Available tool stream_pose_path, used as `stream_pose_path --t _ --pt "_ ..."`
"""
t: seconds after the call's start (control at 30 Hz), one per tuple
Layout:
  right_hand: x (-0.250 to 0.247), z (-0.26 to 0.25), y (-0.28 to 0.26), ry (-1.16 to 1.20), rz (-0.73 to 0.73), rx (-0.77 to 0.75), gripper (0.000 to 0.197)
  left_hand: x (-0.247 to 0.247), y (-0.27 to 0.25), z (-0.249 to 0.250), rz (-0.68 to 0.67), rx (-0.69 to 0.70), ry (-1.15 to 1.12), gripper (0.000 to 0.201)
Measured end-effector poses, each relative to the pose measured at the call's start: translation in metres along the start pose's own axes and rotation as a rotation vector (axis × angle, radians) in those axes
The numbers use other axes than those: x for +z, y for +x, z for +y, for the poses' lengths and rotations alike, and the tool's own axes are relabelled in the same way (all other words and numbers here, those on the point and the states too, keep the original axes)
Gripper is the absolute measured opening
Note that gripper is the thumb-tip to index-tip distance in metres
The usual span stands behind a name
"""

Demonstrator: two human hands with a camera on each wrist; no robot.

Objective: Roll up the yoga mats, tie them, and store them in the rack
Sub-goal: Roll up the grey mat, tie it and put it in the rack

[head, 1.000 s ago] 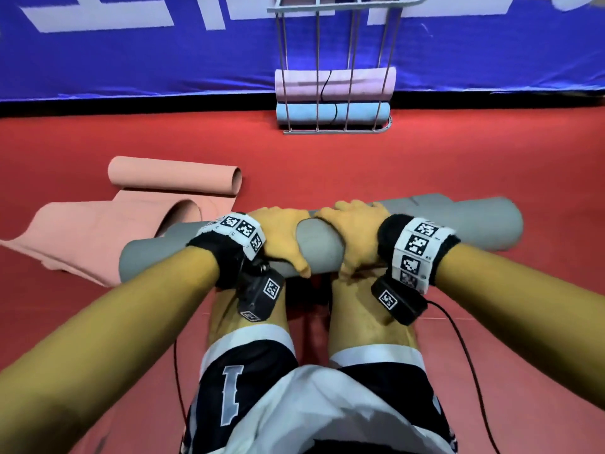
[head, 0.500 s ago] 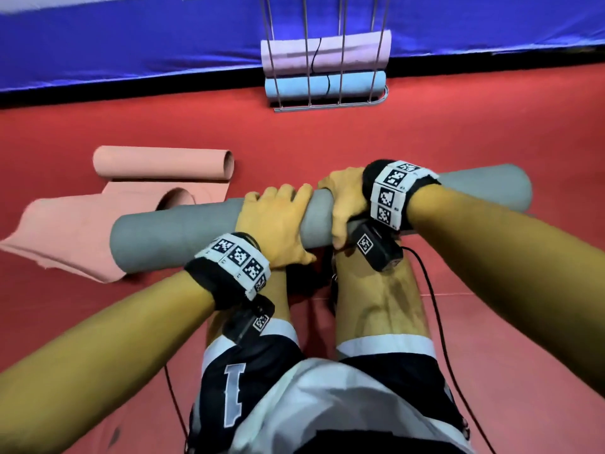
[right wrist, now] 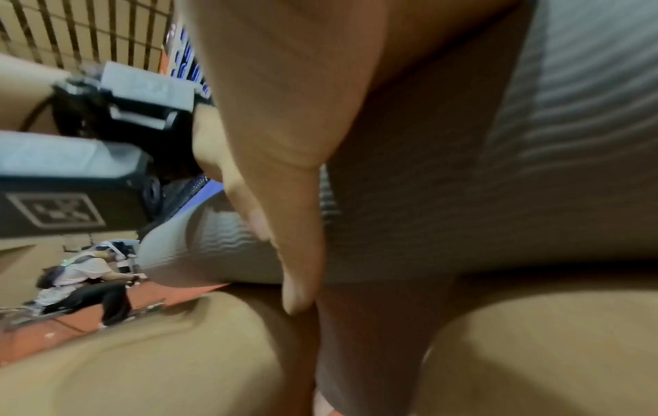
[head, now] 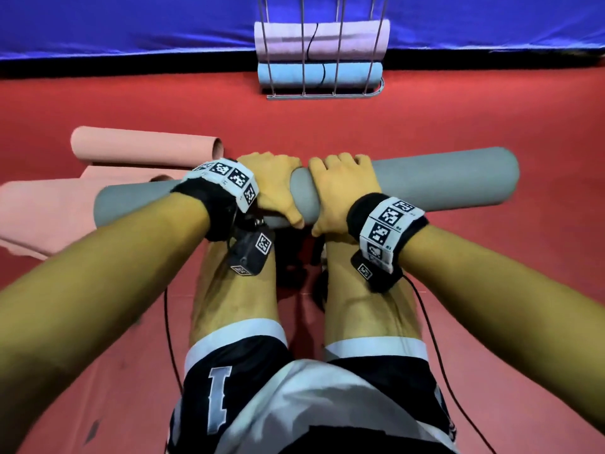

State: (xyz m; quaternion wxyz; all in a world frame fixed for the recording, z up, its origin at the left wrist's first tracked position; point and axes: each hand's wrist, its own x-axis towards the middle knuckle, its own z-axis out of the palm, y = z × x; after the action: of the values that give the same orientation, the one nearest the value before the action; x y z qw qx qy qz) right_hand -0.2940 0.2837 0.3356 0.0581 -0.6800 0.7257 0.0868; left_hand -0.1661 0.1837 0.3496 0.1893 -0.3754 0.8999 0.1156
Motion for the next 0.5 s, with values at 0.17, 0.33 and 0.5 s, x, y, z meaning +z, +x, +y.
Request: stream_pose_path --t 0.17,0.33,0.5 --pt "-0.018 0.015 0.028 0.005 -0.094 -0.015 0.084 -0.002 0.019 -0.003 -0.008 -0.034 -0.184 0.087" --pt "-0.021 0.02 0.045 0.038 -0.155 0.006 0.081 -0.004 0.03 -0.007 -0.028 -0.012 -0.289 0.087" --pt "-0.02 0.021 0.047 0.041 -0.161 0.012 0.082 -0.006 0.03 -0.007 -0.042 -0.011 -0.327 0.089"
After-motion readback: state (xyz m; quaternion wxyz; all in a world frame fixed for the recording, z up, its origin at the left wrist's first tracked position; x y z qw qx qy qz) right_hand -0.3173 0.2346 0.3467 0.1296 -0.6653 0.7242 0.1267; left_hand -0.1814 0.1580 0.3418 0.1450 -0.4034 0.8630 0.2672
